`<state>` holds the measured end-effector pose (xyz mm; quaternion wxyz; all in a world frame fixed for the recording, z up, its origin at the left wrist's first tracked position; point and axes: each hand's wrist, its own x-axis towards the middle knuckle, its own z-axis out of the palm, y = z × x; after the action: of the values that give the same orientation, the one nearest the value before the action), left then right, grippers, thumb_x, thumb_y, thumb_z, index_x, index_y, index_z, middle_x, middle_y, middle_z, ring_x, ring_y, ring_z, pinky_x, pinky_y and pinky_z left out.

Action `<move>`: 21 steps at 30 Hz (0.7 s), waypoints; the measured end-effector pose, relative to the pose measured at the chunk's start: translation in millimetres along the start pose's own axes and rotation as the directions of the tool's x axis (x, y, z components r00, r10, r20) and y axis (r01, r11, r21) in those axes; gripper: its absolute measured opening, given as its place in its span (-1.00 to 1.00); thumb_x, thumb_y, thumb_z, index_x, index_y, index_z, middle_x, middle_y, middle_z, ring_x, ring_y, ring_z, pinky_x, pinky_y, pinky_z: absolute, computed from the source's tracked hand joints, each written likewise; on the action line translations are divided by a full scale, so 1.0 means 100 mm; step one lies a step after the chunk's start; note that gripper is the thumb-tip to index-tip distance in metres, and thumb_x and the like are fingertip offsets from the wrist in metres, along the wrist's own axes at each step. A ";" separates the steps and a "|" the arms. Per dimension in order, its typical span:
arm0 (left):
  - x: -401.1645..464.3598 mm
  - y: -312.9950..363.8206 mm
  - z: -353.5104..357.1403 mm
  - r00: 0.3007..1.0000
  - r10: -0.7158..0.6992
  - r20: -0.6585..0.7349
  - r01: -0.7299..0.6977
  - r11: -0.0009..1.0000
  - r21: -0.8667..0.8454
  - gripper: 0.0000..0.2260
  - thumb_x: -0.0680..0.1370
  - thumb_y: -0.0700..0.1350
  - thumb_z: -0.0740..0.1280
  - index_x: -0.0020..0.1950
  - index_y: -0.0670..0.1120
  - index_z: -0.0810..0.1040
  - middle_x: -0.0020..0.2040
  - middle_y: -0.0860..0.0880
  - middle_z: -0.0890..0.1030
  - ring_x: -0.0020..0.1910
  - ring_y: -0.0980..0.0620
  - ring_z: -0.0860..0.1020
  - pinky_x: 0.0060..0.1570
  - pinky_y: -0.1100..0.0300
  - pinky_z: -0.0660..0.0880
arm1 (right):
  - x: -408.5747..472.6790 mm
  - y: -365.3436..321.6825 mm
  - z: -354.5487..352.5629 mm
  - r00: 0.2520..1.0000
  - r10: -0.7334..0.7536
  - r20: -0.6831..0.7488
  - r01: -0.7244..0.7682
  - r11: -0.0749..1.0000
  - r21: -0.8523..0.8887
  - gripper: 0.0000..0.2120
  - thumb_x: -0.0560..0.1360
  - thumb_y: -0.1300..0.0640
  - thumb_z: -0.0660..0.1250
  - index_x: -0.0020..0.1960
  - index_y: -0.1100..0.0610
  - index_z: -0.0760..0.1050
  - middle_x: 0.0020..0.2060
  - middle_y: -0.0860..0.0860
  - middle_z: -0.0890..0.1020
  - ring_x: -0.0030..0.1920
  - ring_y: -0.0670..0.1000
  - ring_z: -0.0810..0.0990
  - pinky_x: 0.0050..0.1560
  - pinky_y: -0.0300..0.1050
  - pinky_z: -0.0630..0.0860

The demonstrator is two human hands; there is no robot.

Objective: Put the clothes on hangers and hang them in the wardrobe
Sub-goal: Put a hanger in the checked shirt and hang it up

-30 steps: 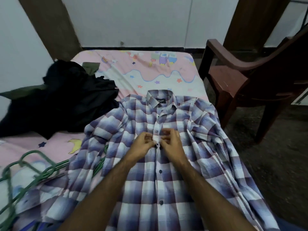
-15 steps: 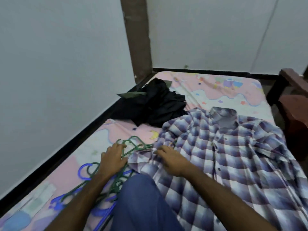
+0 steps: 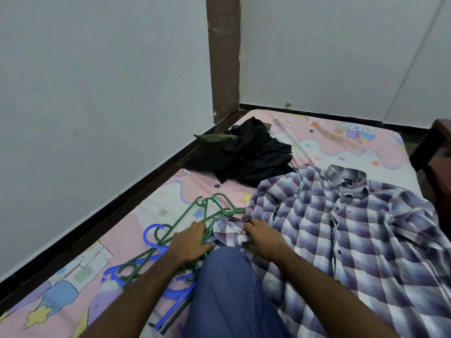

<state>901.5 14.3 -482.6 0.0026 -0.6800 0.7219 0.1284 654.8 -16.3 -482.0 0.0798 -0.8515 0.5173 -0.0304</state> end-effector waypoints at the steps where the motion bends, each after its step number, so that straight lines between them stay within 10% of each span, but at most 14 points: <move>1: 0.01 -0.01 0.00 1.000 0.002 -0.025 -0.001 1.000 0.015 -0.73 0.61 0.12 0.20 0.18 -0.03 0.34 0.15 -0.05 0.42 0.03 -0.16 0.54 0.05 -0.05 0.43 | 0.01 0.01 0.02 1.000 0.012 -0.025 -0.012 0.999 0.031 -0.69 0.57 -0.01 0.34 0.25 0.08 0.42 0.24 0.07 0.49 0.23 0.12 0.45 0.11 0.00 0.45; 12: 0.19 -0.48 -0.45 0.865 -0.301 -0.402 0.217 0.946 -0.242 -0.82 0.62 -0.25 0.16 0.12 -0.12 0.53 0.03 -0.15 0.66 0.00 -0.25 0.61 -0.16 0.07 0.37 | 0.25 -0.01 0.21 0.976 -0.219 0.018 0.204 0.933 0.295 -0.36 0.48 0.21 0.42 0.51 0.18 0.31 0.44 0.13 0.34 0.42 0.11 0.35 0.41 -0.27 0.21; 21: 0.08 -0.62 -1.06 0.716 -0.336 -0.612 0.033 0.892 -0.451 -0.85 0.68 -0.03 0.13 0.01 0.10 0.48 -0.31 0.06 0.58 -0.40 -0.06 0.61 -0.31 0.01 0.57 | 0.44 0.04 0.09 0.986 -0.142 0.084 0.097 0.910 0.403 -0.35 0.49 0.22 0.40 0.53 0.08 0.28 0.45 0.04 0.29 0.39 0.07 0.42 0.40 -0.12 0.38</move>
<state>980.1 -16.5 -392.5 -0.3882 -0.7346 0.5561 0.0197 673.0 -56.6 -492.7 0.2777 -0.8480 0.4419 -0.0920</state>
